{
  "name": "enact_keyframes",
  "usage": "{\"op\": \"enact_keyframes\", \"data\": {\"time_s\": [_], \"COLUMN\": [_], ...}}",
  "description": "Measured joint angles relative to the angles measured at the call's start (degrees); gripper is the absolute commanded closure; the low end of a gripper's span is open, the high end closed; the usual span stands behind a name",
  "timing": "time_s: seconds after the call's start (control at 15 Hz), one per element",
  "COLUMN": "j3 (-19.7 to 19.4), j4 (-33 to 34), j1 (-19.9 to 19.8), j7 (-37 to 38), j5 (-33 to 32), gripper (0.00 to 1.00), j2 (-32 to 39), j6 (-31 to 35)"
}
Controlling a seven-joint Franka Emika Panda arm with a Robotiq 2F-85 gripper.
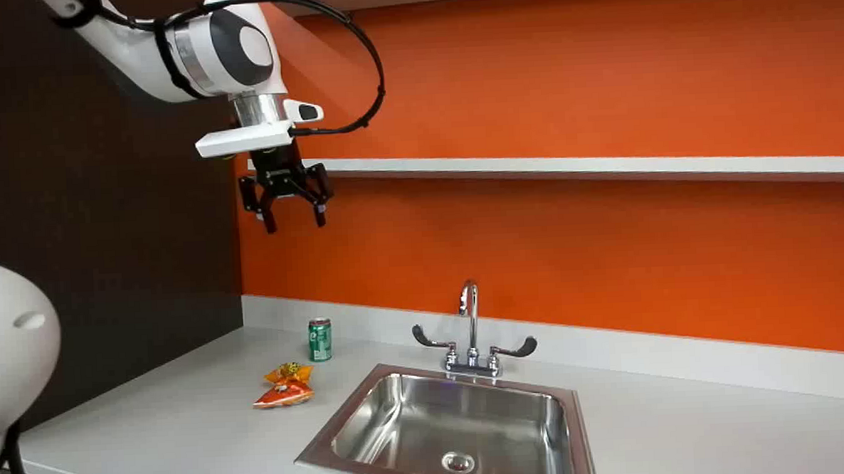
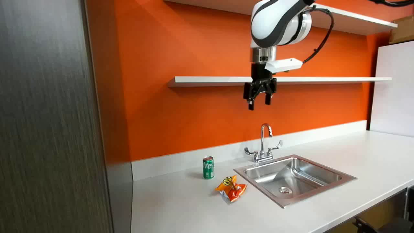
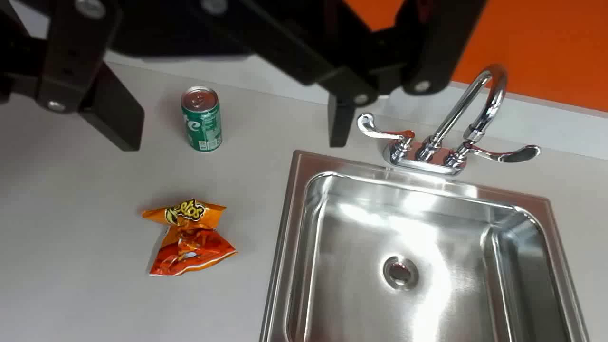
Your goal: Place the bag of cheetos in the sink
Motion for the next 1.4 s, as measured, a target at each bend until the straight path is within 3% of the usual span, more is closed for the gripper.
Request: {"op": "enact_keyframes", "data": {"time_s": [0.47, 0.8, 1.4], "j3": [0.0, 0.4, 1.8], "j4": [0.0, 0.0, -0.5], "j1": [0.1, 2.5, 5.8], "j7": [0.0, 0.1, 1.2], "j5": [0.0, 0.3, 1.8], "gripper": [0.00, 0.00, 0.00], "j2": [1.2, 5.5, 14.7], "j6": [-1.5, -3.4, 2.7]}}
